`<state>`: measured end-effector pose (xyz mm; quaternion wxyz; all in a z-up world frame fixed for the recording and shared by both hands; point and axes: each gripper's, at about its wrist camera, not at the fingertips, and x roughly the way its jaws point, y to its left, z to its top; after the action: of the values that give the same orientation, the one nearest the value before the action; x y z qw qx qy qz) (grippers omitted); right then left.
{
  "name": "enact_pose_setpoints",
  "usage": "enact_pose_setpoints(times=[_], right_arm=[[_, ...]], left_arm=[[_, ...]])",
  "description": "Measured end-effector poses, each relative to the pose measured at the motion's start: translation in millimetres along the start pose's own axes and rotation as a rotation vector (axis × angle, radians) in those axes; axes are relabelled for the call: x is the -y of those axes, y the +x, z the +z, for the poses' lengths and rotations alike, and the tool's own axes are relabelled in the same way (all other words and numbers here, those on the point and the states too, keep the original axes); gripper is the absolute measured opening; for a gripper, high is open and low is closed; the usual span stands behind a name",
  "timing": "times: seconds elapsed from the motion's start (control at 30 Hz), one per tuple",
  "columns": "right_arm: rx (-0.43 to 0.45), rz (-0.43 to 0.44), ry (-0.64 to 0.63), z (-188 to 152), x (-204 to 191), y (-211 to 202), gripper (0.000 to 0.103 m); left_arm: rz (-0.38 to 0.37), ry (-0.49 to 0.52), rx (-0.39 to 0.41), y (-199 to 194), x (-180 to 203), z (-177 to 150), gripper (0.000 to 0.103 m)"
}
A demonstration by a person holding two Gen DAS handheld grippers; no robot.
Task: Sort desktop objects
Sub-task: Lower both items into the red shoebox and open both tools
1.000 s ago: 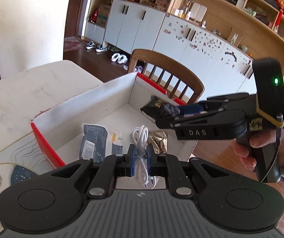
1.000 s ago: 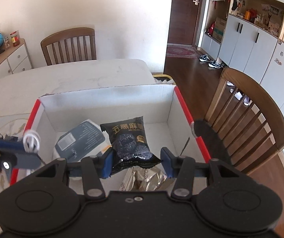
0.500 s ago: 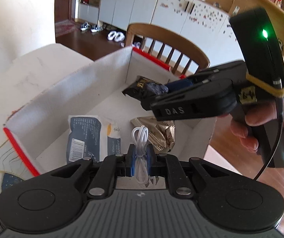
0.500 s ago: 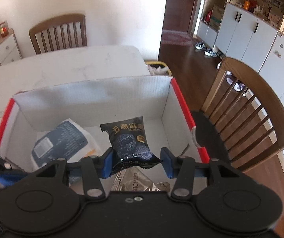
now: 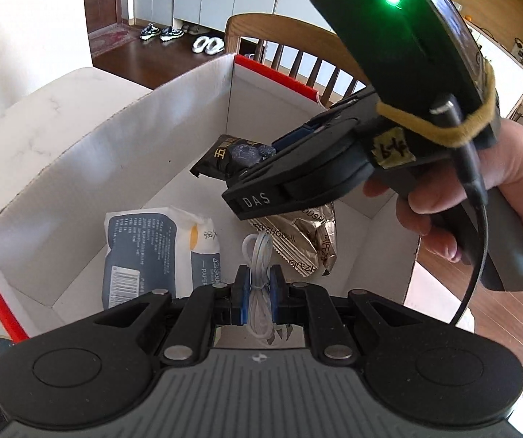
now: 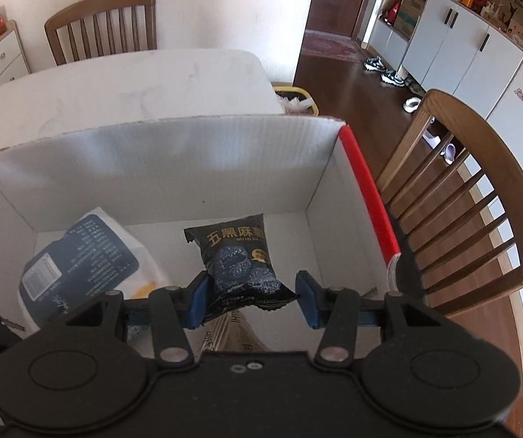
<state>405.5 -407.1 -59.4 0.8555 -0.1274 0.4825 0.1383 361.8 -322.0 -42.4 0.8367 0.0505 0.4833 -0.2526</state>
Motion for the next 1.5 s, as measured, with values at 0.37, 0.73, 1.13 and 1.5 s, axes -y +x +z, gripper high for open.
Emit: enact_pose_setpoints(times=[0.37,0.73,1.13,1.5], right_arm=[[-0.069,0.02,-0.004,-2,-1,15,0.05],[-0.122,0.039,-0.01,-4,0,20,0.053],[-0.051,0.057,-0.029,-1,0,-6,0.064],[-0.001,0.101,-0.009,-1,5,-44,0.064]], left_arm=[[0.007,0.003,-0.082,16,-3,-6,0.01],[0.008,-0.027,-0.141,21,-10,-7,0.01],[0.023,-0.054,-0.153,9,-12,-8,0.01],[0.028,-0.051,-0.074,-22,-3,-18,0.01]])
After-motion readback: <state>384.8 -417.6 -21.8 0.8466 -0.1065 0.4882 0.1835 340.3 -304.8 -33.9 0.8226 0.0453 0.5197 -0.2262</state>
